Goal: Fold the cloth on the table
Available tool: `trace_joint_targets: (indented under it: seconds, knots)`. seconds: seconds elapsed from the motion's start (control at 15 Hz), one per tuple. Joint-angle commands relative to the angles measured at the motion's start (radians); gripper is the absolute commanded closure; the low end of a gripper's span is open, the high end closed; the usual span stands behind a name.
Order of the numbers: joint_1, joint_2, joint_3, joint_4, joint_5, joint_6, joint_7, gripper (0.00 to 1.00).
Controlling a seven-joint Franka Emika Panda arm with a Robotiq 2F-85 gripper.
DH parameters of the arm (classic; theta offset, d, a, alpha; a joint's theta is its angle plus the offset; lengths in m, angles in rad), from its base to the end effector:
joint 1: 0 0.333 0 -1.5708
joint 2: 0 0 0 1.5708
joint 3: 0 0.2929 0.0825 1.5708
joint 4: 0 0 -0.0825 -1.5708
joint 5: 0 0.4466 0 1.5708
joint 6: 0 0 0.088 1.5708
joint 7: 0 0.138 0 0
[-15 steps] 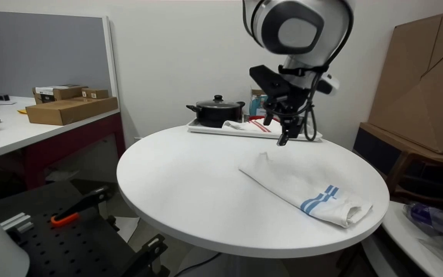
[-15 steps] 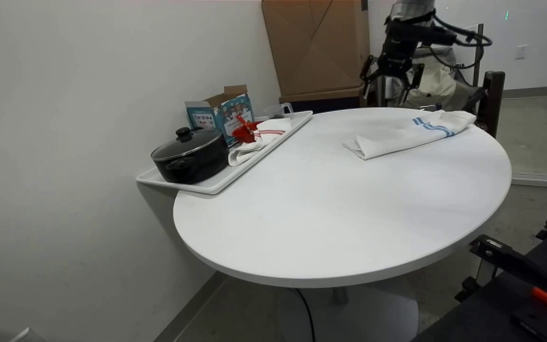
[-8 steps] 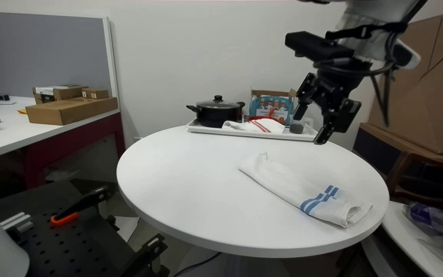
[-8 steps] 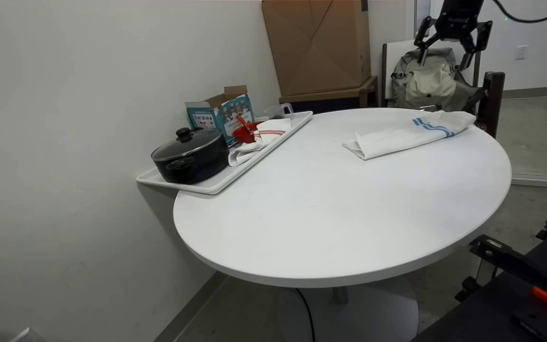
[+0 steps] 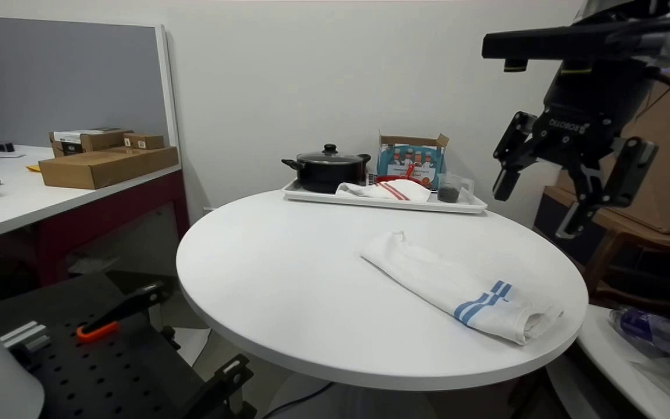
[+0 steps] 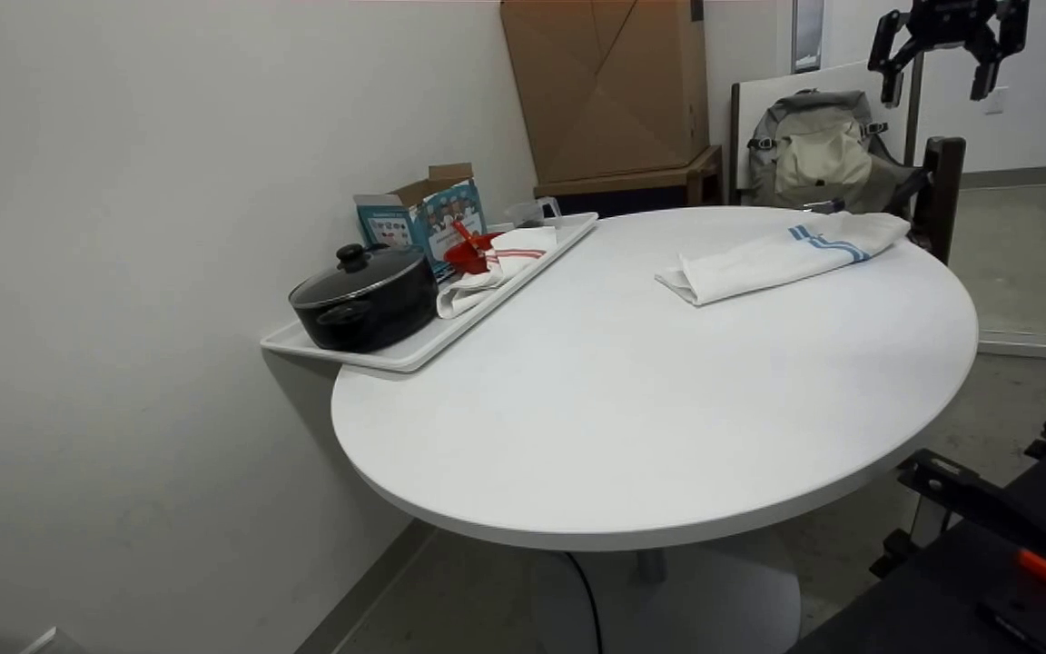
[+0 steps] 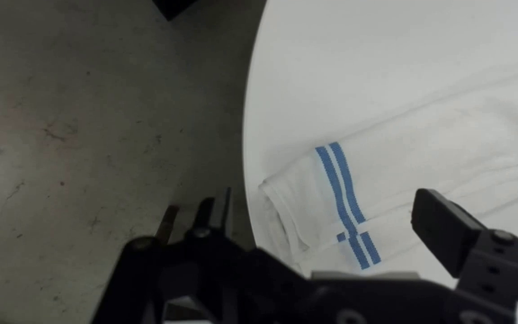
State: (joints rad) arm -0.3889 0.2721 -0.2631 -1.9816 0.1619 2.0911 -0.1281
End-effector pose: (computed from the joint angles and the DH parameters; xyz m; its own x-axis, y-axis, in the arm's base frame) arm 0.5015 -0.3692 0.2304 0.8136 -0.5634 -0.1437 -0.5767 -0.8134 -0.0756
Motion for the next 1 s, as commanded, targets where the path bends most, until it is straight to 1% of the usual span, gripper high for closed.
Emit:
trace_joint_targets:
  seconds: [0.0,0.13,0.27,0.4,0.67,0.8,0.93]
  knots:
    - [0.005,0.033,-0.016,0.059,-0.087,0.006,-0.044,0.00]
    - [-0.007,0.052,-0.017,0.072,-0.100,0.031,-0.076,0.00]
    - [-0.025,0.077,-0.020,0.078,-0.090,0.073,-0.120,0.00]
    - [-0.052,0.100,-0.020,0.078,-0.066,0.144,-0.163,0.00]
    - [-0.124,0.153,0.002,0.072,0.007,0.292,-0.243,0.00]
    - [-0.159,0.184,0.019,0.076,0.053,0.334,-0.279,0.00]
    - [-0.191,0.212,0.043,0.086,0.098,0.345,-0.311,0.00]
